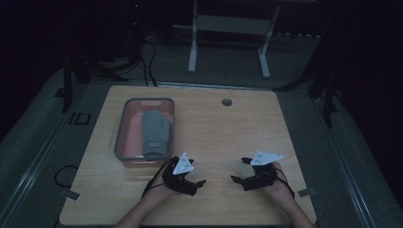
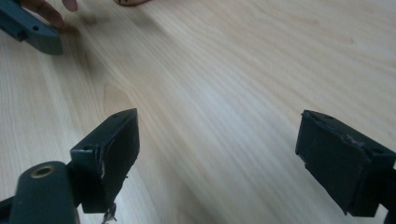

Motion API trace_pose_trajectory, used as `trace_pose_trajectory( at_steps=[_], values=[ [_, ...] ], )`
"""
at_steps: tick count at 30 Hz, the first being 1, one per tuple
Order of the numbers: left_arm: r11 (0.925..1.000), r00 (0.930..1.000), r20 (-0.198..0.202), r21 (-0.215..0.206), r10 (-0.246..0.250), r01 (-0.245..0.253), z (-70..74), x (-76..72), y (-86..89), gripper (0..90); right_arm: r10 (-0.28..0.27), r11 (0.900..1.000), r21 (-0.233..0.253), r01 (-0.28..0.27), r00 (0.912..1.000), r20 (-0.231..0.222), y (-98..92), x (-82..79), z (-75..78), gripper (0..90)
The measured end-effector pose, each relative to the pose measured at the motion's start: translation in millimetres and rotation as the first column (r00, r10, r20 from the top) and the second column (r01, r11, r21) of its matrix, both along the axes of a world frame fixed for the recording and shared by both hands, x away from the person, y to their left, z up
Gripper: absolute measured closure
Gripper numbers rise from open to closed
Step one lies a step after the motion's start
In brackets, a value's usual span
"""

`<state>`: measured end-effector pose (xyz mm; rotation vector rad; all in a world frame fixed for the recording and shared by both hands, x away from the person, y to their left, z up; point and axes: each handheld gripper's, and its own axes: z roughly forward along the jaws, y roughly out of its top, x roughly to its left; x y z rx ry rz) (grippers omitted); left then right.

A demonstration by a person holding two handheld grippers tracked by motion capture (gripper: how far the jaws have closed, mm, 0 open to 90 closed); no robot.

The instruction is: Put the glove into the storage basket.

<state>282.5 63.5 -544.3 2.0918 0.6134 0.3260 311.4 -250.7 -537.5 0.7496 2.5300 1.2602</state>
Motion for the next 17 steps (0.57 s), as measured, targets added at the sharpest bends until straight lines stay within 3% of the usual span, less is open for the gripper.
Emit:
trace_pose_trajectory(
  at_steps=[8, 17],
  values=[
    [0.9999, 0.9997, 0.018, 0.005, -0.014, 0.014, -2.0, -2.0, -2.3, 14.4, -0.005, 1.0, -0.025, 0.005, 0.9999, 0.01, -14.6, -6.5, -11.4, 13.7],
    [0.9999, 0.9995, 0.032, 0.012, -0.002, 0.002, -3.5, -3.6, -1.9, 14.4, -0.031, 0.999, -0.004, 0.032, 0.9993, 0.019, -20.7, -5.5, -14.1, 13.8]
  ],
)
